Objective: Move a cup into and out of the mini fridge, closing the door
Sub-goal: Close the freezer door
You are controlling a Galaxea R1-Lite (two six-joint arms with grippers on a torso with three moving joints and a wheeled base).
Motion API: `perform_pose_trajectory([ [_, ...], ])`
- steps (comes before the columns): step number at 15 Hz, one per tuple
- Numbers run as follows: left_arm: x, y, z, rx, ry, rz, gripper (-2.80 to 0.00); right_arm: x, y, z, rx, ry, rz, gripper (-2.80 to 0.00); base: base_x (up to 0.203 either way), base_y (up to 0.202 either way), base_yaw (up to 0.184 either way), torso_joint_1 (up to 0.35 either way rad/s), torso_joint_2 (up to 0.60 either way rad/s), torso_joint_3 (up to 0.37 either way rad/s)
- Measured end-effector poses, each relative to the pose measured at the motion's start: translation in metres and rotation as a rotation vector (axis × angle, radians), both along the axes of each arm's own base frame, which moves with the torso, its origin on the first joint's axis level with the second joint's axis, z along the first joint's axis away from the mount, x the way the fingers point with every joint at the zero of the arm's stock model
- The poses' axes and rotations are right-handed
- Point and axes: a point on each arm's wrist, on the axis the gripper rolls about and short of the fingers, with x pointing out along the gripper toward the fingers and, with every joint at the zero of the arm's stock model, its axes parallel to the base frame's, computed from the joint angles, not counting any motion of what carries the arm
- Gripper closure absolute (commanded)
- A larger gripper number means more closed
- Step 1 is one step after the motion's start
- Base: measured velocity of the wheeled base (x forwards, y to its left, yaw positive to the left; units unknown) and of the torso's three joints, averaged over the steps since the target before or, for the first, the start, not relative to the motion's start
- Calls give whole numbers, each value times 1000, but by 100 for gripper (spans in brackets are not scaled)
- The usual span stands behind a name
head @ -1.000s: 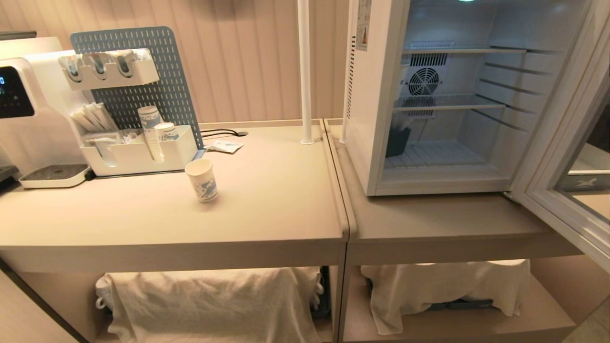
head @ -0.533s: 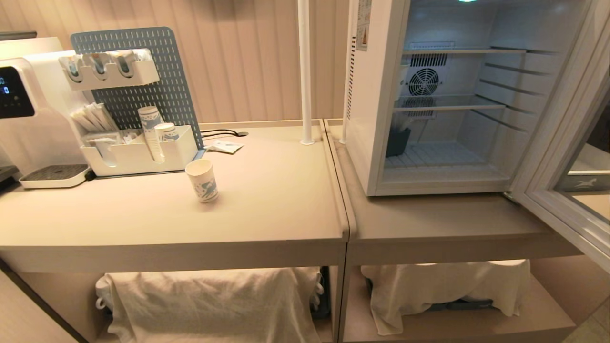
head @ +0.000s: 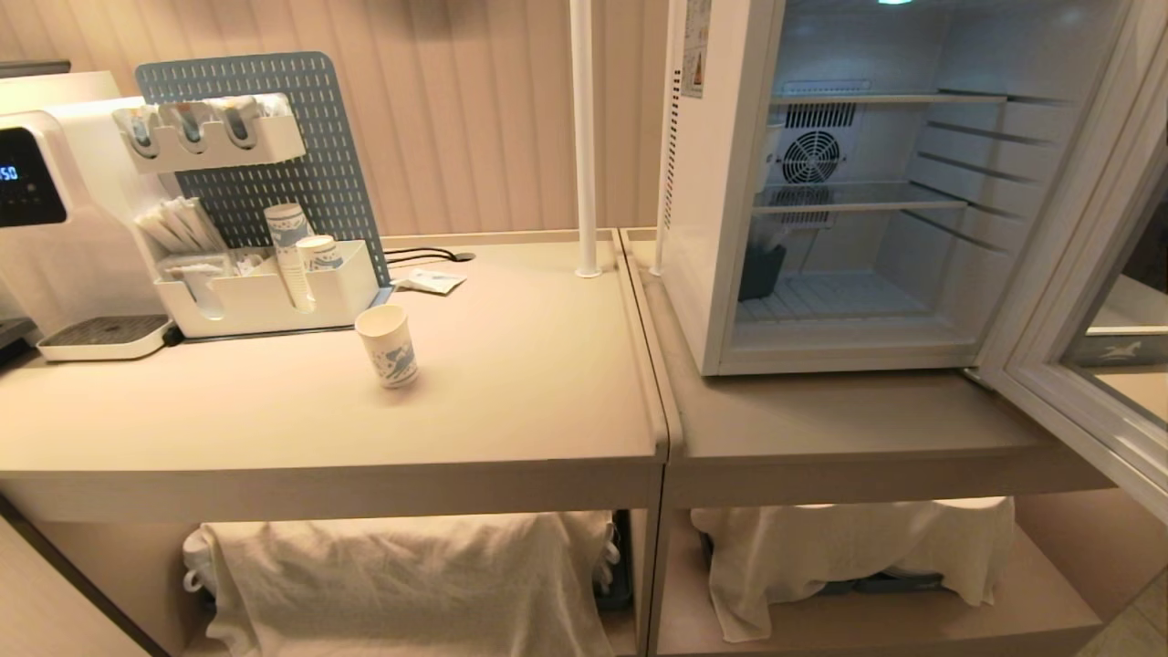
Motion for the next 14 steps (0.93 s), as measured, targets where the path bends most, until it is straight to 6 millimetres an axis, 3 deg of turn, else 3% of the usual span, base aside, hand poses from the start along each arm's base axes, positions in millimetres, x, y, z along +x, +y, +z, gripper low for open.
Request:
perform_pose_trajectory([
  [4,0,0,0,0,0,1,0,-1,-8,13,-55,187,-345,0,0,0,0,0,0,0],
  [7,0,0,0,-1,0,1,0,8,-31,18,-21,233,-522,0,0,0,0,0,0,0],
  [12,0,0,0,-1,0,1,0,34,-79,13,-5,289,-656,0,0,0,0,0,0,0],
  [14,0,0,0,0,0,0,0,50,-93,7,-21,300,-600,0,0,0,0,0,0,0],
])
